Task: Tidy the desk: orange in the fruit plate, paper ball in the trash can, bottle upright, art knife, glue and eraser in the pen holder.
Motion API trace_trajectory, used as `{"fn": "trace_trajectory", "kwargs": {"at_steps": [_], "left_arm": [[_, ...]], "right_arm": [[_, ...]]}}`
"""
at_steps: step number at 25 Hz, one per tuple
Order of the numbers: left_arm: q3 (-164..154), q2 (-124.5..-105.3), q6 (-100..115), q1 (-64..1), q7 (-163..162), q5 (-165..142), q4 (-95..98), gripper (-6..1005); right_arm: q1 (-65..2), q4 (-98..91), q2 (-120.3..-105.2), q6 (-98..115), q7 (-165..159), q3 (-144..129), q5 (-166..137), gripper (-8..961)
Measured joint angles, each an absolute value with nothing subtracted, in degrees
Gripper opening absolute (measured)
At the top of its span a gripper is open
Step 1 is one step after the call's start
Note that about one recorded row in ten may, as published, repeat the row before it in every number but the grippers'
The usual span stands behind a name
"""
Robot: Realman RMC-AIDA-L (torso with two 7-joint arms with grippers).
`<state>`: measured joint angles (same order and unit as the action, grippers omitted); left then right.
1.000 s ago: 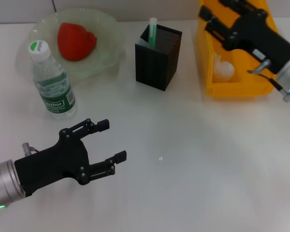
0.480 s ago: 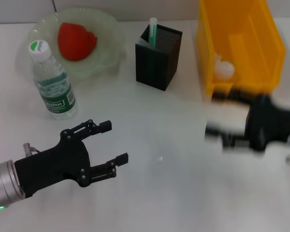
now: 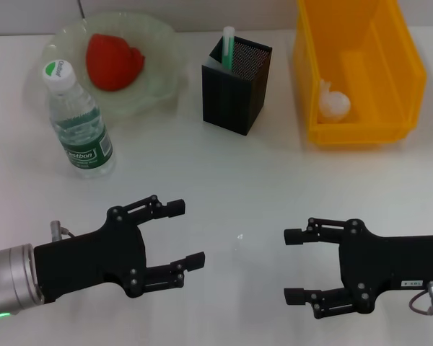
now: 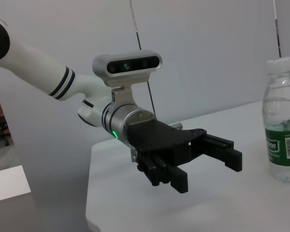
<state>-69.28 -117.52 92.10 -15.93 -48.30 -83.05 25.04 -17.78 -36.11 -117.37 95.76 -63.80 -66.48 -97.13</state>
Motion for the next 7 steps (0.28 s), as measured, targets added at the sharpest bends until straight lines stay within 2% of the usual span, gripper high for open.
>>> {"fn": "trace_trajectory", "kwargs": {"at_steps": [7], "left_arm": [[-69.15,-117.71,91.75,-15.9,-48.29,-83.32,25.26,811]], "right_arm": [[-17.38,-35.75,-118.11,95.79,-62.32,-63.54,-97.25,840]]}}
